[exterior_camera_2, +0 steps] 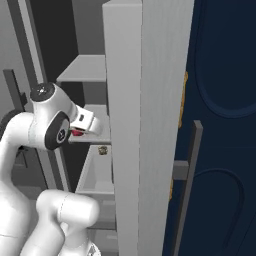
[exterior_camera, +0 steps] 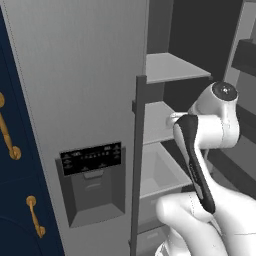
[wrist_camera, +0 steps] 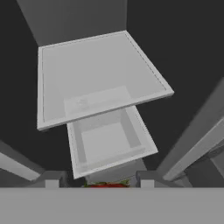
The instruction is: Take the strawberry from the fridge and place it on top of the pancake, located on the dining counter.
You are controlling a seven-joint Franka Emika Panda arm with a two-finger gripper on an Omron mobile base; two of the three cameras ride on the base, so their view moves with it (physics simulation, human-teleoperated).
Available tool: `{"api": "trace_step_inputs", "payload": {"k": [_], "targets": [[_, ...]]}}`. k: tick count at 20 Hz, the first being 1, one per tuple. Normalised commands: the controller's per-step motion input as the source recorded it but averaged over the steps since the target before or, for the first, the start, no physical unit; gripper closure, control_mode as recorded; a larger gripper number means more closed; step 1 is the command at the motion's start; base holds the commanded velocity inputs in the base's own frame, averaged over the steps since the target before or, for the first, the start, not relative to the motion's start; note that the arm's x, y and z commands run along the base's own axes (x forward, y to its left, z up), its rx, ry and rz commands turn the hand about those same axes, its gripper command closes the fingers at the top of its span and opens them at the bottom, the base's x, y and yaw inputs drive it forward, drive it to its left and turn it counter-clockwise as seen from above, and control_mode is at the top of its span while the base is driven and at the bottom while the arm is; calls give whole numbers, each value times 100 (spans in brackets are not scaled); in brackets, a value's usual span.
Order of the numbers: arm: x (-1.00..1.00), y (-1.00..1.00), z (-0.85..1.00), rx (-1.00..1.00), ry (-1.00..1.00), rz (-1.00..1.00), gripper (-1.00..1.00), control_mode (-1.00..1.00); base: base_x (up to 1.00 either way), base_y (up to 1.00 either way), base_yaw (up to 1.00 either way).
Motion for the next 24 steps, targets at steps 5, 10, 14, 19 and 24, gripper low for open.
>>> {"api": "trace_step_inputs", "payload": {"k": [5, 10, 14, 19, 24], "targets": [[-100, 11, 20, -1, 4, 3, 100, -100, 0, 0, 0], [-100, 6, -1, -7, 0, 6, 100, -100, 0, 0, 0], [-56, -13, -17, -4, 0, 4, 100, -100, 0, 0, 0], [-3, 0, -3, 0, 1, 0, 100, -100, 0, 0, 0], [-1, 0, 0, 0, 0, 0, 100, -100, 0, 0, 0]]}}
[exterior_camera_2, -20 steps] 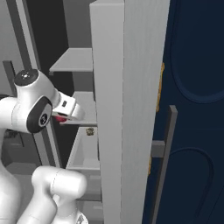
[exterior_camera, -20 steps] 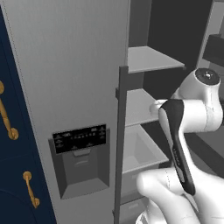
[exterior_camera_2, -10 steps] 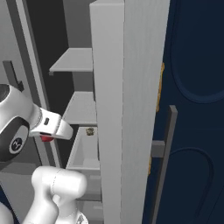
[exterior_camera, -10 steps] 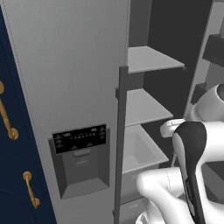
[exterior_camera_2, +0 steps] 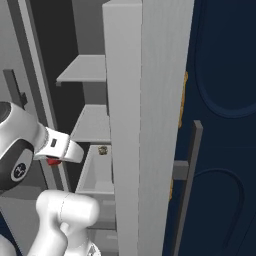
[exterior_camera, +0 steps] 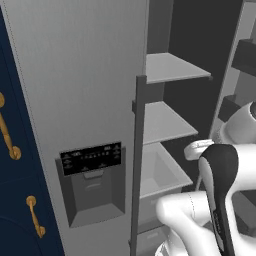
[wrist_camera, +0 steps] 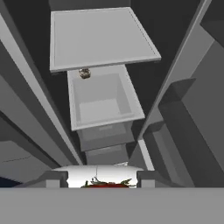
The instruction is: Take the strawberry from the fridge and place it on top of the pancake, located on the dining counter.
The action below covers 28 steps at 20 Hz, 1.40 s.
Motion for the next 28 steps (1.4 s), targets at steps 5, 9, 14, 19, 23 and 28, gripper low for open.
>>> {"api": "trace_step_inputs", "payload": {"k": [5, 9, 14, 19, 23, 28], "targets": [[-14, 8, 0, -1, 0, 0, 100, 100, -55, 24, 0], [0, 0, 0, 0, 0, 0, 100, 100, -100, 36, -1], [0, 0, 0, 0, 0, 0, 100, 100, -100, 6, -28], [0, 0, 0, 0, 0, 0, 100, 100, -100, -16, -52], [0, 0, 0, 0, 0, 0, 100, 100, -70, -48, -62], [0, 0, 0, 0, 0, 0, 100, 100, -9, -79, -72]]}}
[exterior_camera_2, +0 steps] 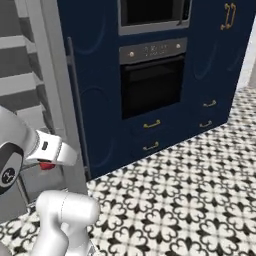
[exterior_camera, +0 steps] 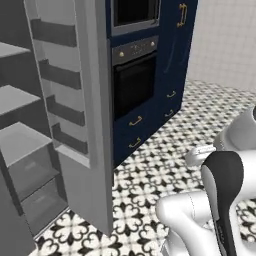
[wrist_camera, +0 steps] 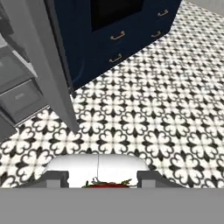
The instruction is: Take the strawberry from the fridge and place it on top of the pancake, located on the dining counter.
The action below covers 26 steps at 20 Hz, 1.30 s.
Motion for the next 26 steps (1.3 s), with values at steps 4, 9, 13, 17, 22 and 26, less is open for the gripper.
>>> {"api": "trace_step_inputs", "payload": {"k": [4, 9, 13, 17, 22, 26], "targets": [[0, 0, 0, 0, 0, 0, 100, 100, 2, -82, -79], [0, 0, 0, 0, 0, 0, 100, 100, 41, -85, -65], [0, 0, 0, 0, 0, 0, 100, 100, 88, -53, -52], [0, 0, 0, 0, 0, 0, 100, 100, 100, -17, -43], [0, 0, 0, 0, 0, 0, 100, 100, 100, -2, -44], [0, 0, 0, 0, 0, 0, 100, 100, 100, 10, -44]]}}
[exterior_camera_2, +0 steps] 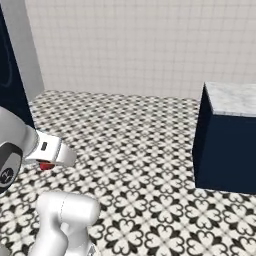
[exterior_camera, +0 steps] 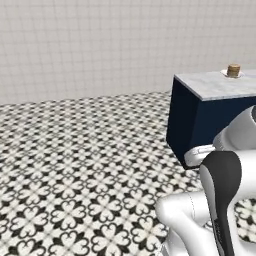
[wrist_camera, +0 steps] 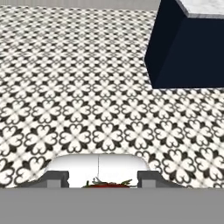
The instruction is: Take the strawberry from the fridge and place it on top of the pancake, located on the dining counter.
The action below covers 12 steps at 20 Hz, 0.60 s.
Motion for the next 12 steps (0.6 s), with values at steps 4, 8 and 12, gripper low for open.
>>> {"api": "trace_step_inputs", "payload": {"k": [4, 8, 12], "targets": [[0, 0, 0, 0, 0, 0, 100, 100, 100, 22, -44], [0, 0, 0, 0, 0, 0, 100, 100, 100, 38, -45], [0, 0, 0, 0, 0, 0, 100, 100, 100, 64, -50]]}}
